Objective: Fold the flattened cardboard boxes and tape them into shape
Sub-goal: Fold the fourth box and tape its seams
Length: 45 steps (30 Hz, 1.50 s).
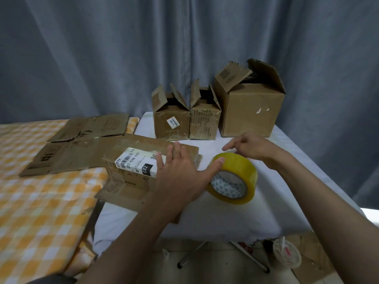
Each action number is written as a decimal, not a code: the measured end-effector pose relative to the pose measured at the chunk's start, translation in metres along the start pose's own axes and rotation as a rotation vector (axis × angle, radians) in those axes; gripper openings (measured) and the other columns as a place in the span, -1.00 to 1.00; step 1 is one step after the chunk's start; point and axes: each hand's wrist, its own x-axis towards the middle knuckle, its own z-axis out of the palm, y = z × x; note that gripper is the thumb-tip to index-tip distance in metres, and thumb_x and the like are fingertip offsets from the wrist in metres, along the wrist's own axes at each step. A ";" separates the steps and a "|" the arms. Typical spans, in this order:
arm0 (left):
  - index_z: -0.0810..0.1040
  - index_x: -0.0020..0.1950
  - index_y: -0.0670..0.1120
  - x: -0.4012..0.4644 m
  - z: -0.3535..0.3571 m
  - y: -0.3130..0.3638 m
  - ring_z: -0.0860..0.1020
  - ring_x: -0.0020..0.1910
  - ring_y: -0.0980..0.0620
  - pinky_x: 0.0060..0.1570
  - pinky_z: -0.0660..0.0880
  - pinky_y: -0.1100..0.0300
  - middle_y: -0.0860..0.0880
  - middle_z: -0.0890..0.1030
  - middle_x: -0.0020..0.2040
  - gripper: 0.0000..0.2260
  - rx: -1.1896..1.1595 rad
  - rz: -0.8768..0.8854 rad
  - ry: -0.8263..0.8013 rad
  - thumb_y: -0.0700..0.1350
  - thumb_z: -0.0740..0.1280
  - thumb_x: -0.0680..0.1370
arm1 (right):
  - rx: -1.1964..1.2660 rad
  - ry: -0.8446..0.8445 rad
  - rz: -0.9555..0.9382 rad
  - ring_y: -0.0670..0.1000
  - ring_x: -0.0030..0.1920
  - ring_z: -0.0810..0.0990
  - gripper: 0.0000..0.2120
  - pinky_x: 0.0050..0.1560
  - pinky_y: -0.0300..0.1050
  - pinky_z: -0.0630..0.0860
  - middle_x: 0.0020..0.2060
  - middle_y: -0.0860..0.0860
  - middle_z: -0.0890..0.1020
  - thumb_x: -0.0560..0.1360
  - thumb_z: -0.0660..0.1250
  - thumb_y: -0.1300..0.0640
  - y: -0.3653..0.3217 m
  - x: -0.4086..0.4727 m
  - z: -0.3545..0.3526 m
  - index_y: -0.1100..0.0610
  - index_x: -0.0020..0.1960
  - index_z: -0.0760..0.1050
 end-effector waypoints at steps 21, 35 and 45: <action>0.49 0.27 -0.10 0.017 -0.019 -0.006 0.37 0.27 -0.08 0.24 0.37 -0.11 -0.05 0.44 0.27 -0.52 0.070 0.032 0.131 0.25 0.16 0.60 | -0.037 -0.233 0.069 0.01 -0.01 0.65 -0.85 -0.10 -0.14 0.58 -0.04 -0.02 0.71 0.50 0.44 -0.07 -0.050 -0.015 0.014 -0.02 -0.05 0.72; 0.28 0.45 -0.11 0.015 -0.013 0.007 0.28 0.37 -0.16 0.36 0.32 -0.11 -0.10 0.32 0.39 -0.47 0.108 -0.008 0.127 0.11 0.31 0.58 | 0.296 -0.086 -0.010 -0.06 -0.05 0.65 -0.89 0.00 -0.22 0.57 -0.01 0.05 0.70 0.51 0.47 0.08 -0.022 -0.052 -0.003 0.10 -0.03 0.69; -0.18 0.62 -0.17 0.013 -0.011 -0.002 -0.22 0.60 -0.08 0.56 -0.20 -0.06 -0.17 -0.21 0.62 -0.39 0.158 0.106 -0.140 0.12 -0.05 0.69 | 0.420 0.044 -0.057 -0.16 -0.20 0.65 -0.95 -0.20 -0.26 0.56 -0.09 -0.03 0.74 0.48 0.48 0.16 -0.017 -0.074 -0.003 0.05 -0.11 0.72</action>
